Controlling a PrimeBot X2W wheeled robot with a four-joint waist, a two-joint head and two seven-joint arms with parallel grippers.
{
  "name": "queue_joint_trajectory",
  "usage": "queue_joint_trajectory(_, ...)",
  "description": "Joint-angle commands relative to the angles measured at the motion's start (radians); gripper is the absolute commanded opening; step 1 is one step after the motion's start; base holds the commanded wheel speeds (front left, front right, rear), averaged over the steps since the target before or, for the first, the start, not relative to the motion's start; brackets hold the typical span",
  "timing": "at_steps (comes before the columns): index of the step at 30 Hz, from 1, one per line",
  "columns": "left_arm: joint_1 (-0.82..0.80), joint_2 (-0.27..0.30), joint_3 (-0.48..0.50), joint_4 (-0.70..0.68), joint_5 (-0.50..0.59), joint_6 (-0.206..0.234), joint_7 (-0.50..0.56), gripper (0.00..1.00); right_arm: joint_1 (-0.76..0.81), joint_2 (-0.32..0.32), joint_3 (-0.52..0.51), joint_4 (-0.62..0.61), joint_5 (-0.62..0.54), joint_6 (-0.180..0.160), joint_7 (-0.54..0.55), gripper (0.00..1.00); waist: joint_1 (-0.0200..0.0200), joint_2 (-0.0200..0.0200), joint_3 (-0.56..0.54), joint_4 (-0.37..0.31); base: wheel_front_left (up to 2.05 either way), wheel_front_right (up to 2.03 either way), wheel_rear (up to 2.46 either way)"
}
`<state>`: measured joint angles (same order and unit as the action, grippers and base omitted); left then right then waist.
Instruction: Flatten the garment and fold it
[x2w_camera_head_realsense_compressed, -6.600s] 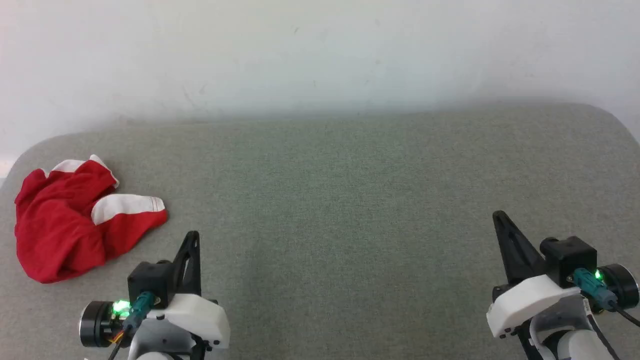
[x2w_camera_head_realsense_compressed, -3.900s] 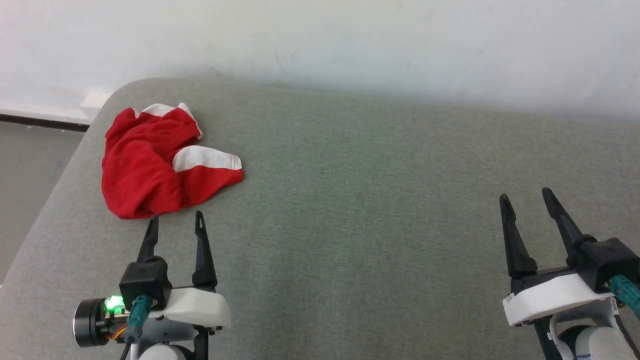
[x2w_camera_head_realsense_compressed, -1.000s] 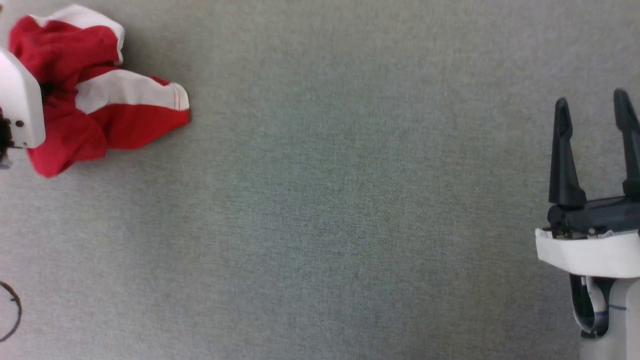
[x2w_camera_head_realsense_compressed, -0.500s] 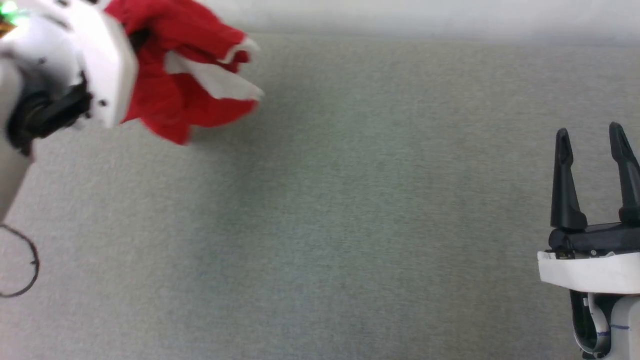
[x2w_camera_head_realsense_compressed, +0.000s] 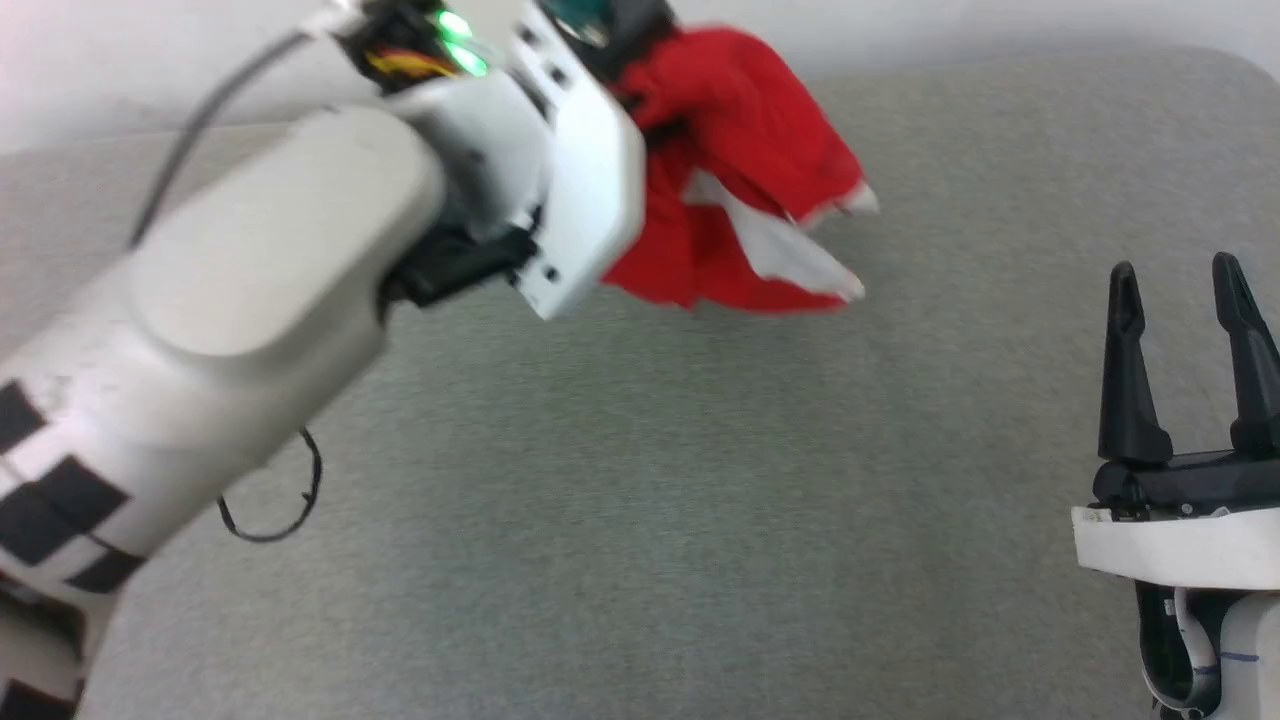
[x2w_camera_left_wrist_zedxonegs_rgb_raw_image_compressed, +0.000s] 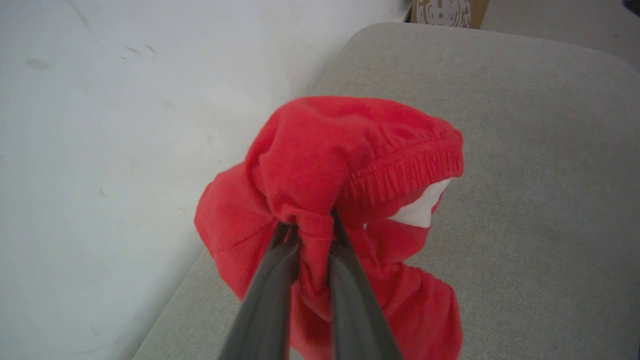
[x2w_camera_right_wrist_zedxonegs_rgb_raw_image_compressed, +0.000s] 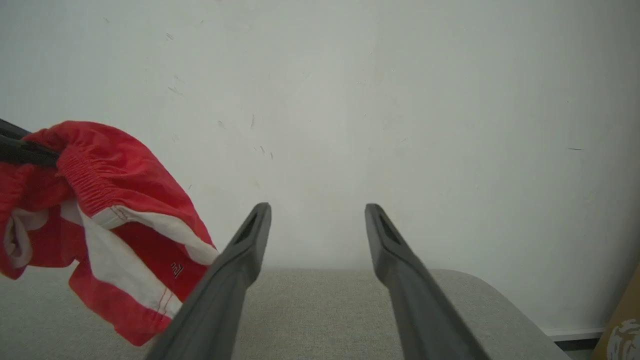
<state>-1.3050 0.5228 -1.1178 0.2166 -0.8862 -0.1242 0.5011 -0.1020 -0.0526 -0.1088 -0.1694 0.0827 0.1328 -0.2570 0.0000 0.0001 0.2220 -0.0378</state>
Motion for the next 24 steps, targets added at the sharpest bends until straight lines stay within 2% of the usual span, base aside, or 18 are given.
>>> queue_joint_trajectory(1, -0.010, -0.026, -0.052, 0.028, -0.026, -0.006, -0.028, 0.00, -0.006, 0.002, -0.001, 0.003, 0.010, -0.002, -0.005, 1.00, 0.0000, -0.0001, 0.029, -0.078, 0.00, 0.00, 0.00)
queue_joint_trajectory(7, 0.063, -0.086, -0.155, 0.112, -0.051, -0.006, -0.048, 0.00, -0.021, 0.002, 0.003, 0.002, 0.021, -0.002, -0.005, 1.00, 0.0000, -0.0001, 0.068, -0.112, 0.00, 0.00, 0.00)
queue_joint_trajectory(10, 0.119, -0.094, -0.161, 0.124, -0.029, -0.007, -0.016, 0.00, -0.025, 0.002, 0.005, 0.003, 0.022, -0.002, -0.005, 1.00, 0.0000, -0.0001, 0.078, -0.113, 0.00, 0.00, 0.00)
queue_joint_trajectory(17, 0.346, -0.094, -0.162, 0.108, 0.046, -0.007, 0.133, 0.00, -0.036, 0.002, 0.011, 0.011, 0.018, -0.002, -0.005, 1.00, 0.0000, -0.0001, 0.083, -0.099, 0.00, 0.00, 0.00)
queue_joint_trajectory(21, 0.375, -0.094, -0.162, 0.110, 0.041, -0.007, 0.089, 0.00, -0.030, 0.002, 0.012, 0.017, 0.012, -0.002, -0.005, 1.00, 0.0000, -0.0001, 0.057, -0.080, 0.00, 0.00, 0.00)
queue_joint_trajectory(22, 0.373, -0.095, -0.162, 0.113, 0.031, -0.007, 0.057, 0.31, -0.026, 0.002, 0.013, 0.019, 0.010, -0.002, -0.005, 1.00, 0.0000, -0.0001, 0.045, -0.075, 0.00, 0.00, 0.00)
queue_joint_trajectory(23, 0.367, -0.097, -0.161, 0.118, 0.009, -0.007, 0.004, 1.00, -0.021, 0.002, 0.015, 0.021, 0.006, -0.002, -0.005, 1.00, 0.0000, -0.0001, 0.033, -0.070, 0.00, 0.00, 0.00)
queue_joint_trajectory(24, 0.363, -0.103, -0.154, 0.127, -0.014, -0.007, -0.054, 1.00, -0.014, 0.002, 0.014, 0.023, 0.004, -0.002, -0.005, 1.00, 0.0000, -0.0001, 0.018, -0.063, 0.00, 0.00, 0.00)
